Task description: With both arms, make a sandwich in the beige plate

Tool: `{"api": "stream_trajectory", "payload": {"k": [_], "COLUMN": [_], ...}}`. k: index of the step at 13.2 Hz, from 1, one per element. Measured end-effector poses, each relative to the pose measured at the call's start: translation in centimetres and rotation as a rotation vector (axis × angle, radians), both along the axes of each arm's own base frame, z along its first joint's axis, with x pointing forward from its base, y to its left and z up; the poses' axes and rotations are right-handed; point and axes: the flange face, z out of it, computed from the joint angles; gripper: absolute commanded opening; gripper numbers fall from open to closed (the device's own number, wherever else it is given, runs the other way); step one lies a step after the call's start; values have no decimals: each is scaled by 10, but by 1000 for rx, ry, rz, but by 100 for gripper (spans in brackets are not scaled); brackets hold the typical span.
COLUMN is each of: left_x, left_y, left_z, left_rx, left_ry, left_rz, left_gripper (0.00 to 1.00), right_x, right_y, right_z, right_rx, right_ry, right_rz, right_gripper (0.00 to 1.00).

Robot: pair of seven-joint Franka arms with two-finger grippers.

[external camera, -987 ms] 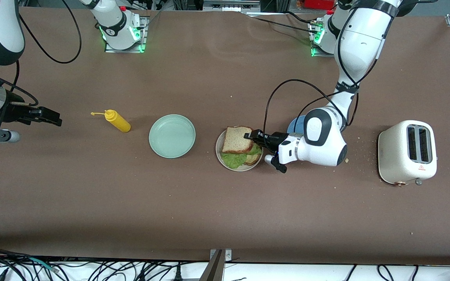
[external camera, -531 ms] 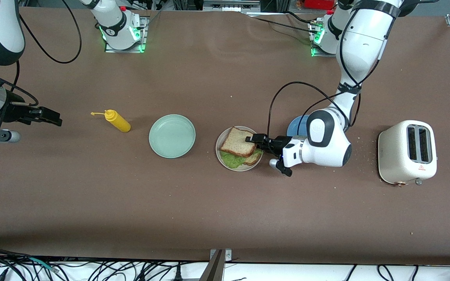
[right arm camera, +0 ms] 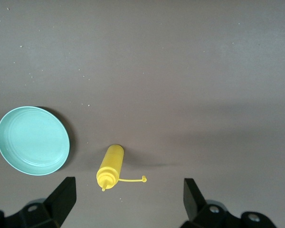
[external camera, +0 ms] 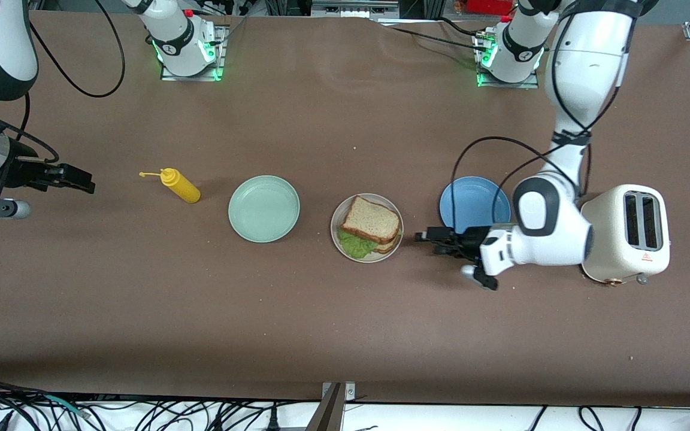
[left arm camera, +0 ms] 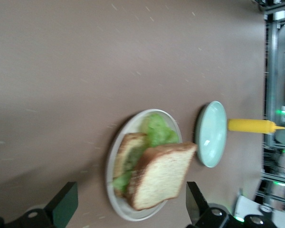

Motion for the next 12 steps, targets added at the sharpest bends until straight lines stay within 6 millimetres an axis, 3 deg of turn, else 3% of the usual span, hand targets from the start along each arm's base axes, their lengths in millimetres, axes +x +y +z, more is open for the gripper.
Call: {"api": "stream_trajectory", "payload": {"k": [3, 7, 9, 12], "left_x": [12, 15, 15, 14], "left_y": [60, 121, 163, 191], "left_z": [33, 55, 65, 89], "left_rx": [136, 327, 425, 500], "left_ry": [-44, -76, -83, -107], "left_rz": [25, 5, 17, 16], "left_gripper": [100, 100, 100, 100], "right_x": [0, 0, 0, 0], "right_y": [-1, -1, -1, -1], "right_z": [0, 0, -1, -1], "right_rx": [0, 0, 0, 0], "right_ry": [1, 1, 1, 1], "right_rz": [-1, -1, -1, -1], "right_gripper": [100, 100, 100, 100]}}
